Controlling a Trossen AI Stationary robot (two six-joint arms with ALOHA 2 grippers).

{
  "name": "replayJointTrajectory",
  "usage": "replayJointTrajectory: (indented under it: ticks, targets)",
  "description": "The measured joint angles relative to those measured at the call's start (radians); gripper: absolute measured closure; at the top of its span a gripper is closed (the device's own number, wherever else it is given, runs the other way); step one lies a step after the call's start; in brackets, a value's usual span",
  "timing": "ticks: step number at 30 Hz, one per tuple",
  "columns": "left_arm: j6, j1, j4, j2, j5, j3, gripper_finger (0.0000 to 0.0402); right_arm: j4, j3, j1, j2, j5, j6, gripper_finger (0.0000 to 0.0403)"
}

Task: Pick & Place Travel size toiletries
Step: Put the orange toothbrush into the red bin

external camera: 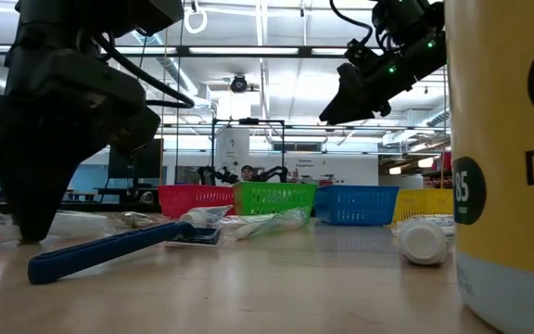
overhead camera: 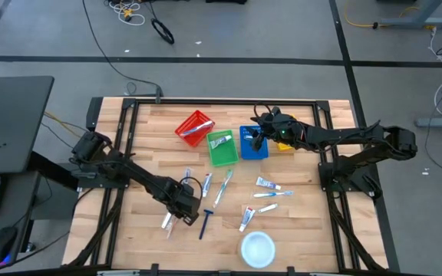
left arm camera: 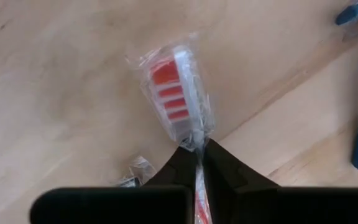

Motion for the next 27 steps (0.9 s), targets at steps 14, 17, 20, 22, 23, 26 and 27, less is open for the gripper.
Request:
replayJointTrajectory:
  ticks: [14, 17, 20, 22, 23, 26, 27]
  targets:
    - [0.180, 0.172, -0.163, -0.318, -0.309, -0.002, 0.0389, -0.001, 0.000, 0.000, 0.000, 0.000, 0.000, 0.0192]
    - [0.362, 0.260, -0.157, -0.372, -0.415, -0.002, 0.0387, 0.001, 0.000, 0.000, 0.000, 0.000, 0.000, 0.0192]
    - [0.583, 0.365, -0.098, -0.392, -0.491, -0.001, 0.0380, 0.001, 0.000, 0.000, 0.000, 0.000, 0.000, 0.0192]
    - [0.742, 0.445, -0.026, -0.390, -0.500, -0.001, 0.0381, 0.001, 0.000, 0.000, 0.000, 0.000, 0.000, 0.0192]
    - [0.824, 0.482, 0.010, -0.390, -0.498, -0.001, 0.0383, 0.003, 0.000, 0.000, 0.000, 0.000, 0.000, 0.0192]
    - [1.038, 0.584, 0.167, -0.368, -0.489, 0.000, 0.0388, 0.005, 0.000, 0.000, 0.000, 0.000, 0.000, 0.0192]
    - [1.110, 0.617, 0.195, -0.367, -0.485, -0.001, 0.0389, 0.006, 0.000, 0.000, 0.000, 0.000, 0.000, 0.0192]
